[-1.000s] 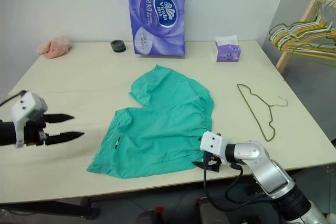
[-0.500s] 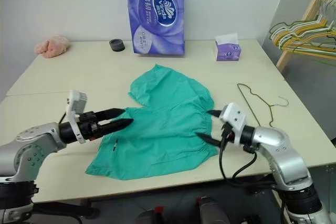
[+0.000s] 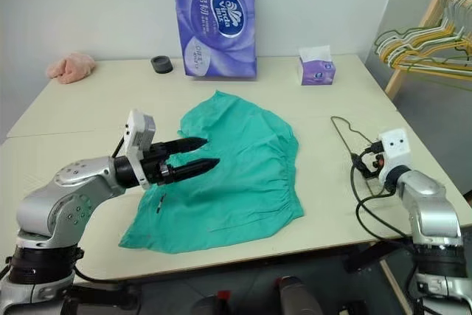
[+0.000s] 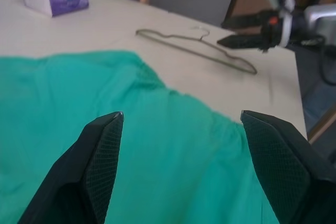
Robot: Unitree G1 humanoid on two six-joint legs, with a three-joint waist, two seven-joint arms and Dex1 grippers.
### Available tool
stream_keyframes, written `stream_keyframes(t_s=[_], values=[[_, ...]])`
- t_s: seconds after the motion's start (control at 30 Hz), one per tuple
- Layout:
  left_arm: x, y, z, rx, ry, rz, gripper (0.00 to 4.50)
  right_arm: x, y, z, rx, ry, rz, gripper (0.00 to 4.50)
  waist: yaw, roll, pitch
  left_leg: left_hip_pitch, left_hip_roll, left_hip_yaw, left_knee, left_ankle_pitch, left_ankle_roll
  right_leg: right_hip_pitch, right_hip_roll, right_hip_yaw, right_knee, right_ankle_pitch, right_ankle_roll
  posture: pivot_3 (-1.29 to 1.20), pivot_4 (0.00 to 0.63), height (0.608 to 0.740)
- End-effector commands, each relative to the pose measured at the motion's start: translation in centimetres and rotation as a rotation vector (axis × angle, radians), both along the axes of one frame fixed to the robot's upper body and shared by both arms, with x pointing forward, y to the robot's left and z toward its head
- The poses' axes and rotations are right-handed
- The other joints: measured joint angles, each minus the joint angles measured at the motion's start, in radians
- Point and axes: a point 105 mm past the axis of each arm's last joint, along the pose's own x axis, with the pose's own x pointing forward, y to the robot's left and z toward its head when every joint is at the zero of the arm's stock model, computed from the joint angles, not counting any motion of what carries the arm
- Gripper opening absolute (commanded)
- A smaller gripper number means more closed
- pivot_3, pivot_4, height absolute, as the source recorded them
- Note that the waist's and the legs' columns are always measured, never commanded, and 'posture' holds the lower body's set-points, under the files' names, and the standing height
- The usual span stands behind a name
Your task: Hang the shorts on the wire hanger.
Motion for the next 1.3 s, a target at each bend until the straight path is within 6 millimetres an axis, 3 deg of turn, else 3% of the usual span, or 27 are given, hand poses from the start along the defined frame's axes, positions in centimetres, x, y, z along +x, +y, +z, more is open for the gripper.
stream_keyframes(t_s=[0.03,0.23,0.47,0.6,0.8,0.87,0.93,0.97,1.13,1.2,1.3], values=[[-0.8,-1.7,1.4,0.004,-0.024,-0.102,3.78,1.5,-2.5,0.2,-0.03,0.031,-0.082,4.33,-0.012,0.001,0.0,0.0,0.0,0.0,0.0,0.0,0.0,0.0,0.0,0.0,0.0,0.0,0.0,-0.2,0.102,0.74],[-0.3,-2.3,3.1,-0.02,-0.051,-0.141,3.78,3.5,-3.2,-1.8,0.006,0.129,-0.092,4.33,-0.042,0.002,0.0,0.0,0.001,-0.001,-0.001,0.0,0.0,0.001,0.002,0.0,-0.001,0.001,-0.001,-0.2,0.103,0.74],[-0.1,-1.9,3.0,0.015,-0.042,-0.153,3.78,4.0,-2.4,-3.9,0.034,0.238,-0.059,4.33,-0.064,0.002,0.0,0.0,0.001,-0.001,-0.001,0.0,0.0,0.002,0.002,0.001,-0.005,0.002,-0.001,-0.19,0.104,0.74],[-0.2,-1.9,3.0,0.023,-0.042,-0.165,3.82,3.1,-2.4,-6.2,0.053,0.357,-0.069,3.5,-0.065,0.002,0.0,0.001,0.001,-0.001,-0.001,0.0,0.0,0.005,0.002,0.0,-0.007,0.002,0.001,-0.19,0.104,0.74],[-0.3,-1.9,2.6,0.037,-0.04,-0.177,3.82,1.5,-2.6,-9.2,0.069,0.492,-0.113,1.48,-0.061,-0.005,-0.008,0.004,0.002,-0.002,0.0,0.0,0.0,0.009,0.002,0.0,-0.009,0.001,0.006,-0.19,0.104,0.74],[-0.3,-1.8,2.5,0.045,-0.042,-0.173,3.82,1.4,-2.9,-9.4,0.074,0.486,-0.156,0.81,-0.057,-0.007,-0.009,0.011,0.002,-0.004,-0.002,0.0,0.0,0.018,0.002,-0.003,-0.015,0.002,0.007,-0.19,0.103,0.74],[-0.3,-1.6,2.4,0.049,-0.043,-0.166,3.82,1.5,-3.4,-9.4,0.07,0.459,-0.197,0.16,-0.053,-0.009,-0.013,0.017,0.002,-0.004,-0.002,-0.001,0.001,0.026,0.001,-0.002,-0.017,0.001,0.007,-0.19,0.104,0.74],[-0.2,-1.4,2.3,0.05,-0.044,-0.158,3.82,1.6,-3.5,-9.2,0.073,0.442,-0.213,0.04,-0.049,-0.01,-0.013,0.017,0.002,-0.004,-0.002,-0.001,0.001,0.026,0.0,-0.002,-0.017,0.002,0.008,-0.19,0.104,0.74],[0.3,-0.6,2.0,0.055,-0.047,-0.109,3.82,2.7,-3.7,-7.3,0.073,0.346,-0.226,0.04,-0.036,-0.011,-0.014,0.017,0.002,-0.004,-0.002,-0.001,0.002,0.026,-0.002,-0.001,-0.018,0.002,0.009,-0.19,0.104,0.74],[0.7,-0.1,1.8,0.048,-0.032,-0.077,3.82,3.2,-3.4,-6.1,0.065,0.289,-0.2,0.04,-0.036,-0.01,-0.014,0.016,0.002,-0.004,-0.002,-0.002,0.002,0.026,-0.002,0.0,-0.018,0.002,0.009,-0.19,0.104,0.74],[2.5,2.0,1.4,0.038,-0.004,0.043,4.34,4.5,-0.4,-1.3,0.003,0.079,-0.001,0.0,-0.037,-0.005,-0.01,0.015,0.002,-0.004,-0.002,-0.002,0.003,0.024,-0.002,0.0,-0.018,0.002,0.009,-0.19,0.105,0.74]])
